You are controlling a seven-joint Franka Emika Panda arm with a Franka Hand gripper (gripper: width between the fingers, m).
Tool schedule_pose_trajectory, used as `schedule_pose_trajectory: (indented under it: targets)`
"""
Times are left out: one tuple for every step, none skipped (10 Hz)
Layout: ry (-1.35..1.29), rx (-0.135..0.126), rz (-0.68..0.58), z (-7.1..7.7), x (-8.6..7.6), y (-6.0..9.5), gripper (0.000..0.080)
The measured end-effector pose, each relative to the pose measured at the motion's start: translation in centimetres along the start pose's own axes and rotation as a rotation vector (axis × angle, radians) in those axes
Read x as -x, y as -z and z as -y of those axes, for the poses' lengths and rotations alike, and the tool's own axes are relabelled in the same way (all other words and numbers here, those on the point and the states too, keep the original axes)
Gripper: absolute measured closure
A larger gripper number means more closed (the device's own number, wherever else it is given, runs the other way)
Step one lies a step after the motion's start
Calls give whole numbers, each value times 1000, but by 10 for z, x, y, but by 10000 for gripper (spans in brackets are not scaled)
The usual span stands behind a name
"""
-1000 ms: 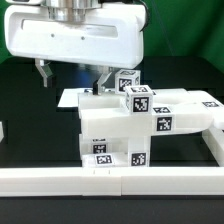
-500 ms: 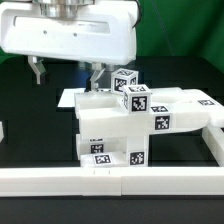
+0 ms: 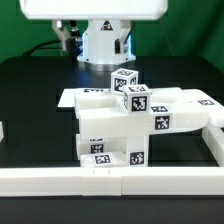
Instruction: Assemble chair
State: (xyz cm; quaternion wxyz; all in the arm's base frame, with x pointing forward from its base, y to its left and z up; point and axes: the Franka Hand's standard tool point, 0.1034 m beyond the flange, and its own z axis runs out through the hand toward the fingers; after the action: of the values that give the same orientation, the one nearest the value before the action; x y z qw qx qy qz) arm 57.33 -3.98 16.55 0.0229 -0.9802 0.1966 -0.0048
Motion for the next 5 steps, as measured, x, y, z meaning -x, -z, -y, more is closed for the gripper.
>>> schedule_pose_trajectory:
  targets:
    - [-15,-2,0,12,3,1,151]
    - [-36,-1,2,23,6,-2,151]
    - [-36,8,0,30,7,-10,151]
    - [-34,21,-7,28,6,-23,151]
    - [-35,30,-1,27,7,-30,151]
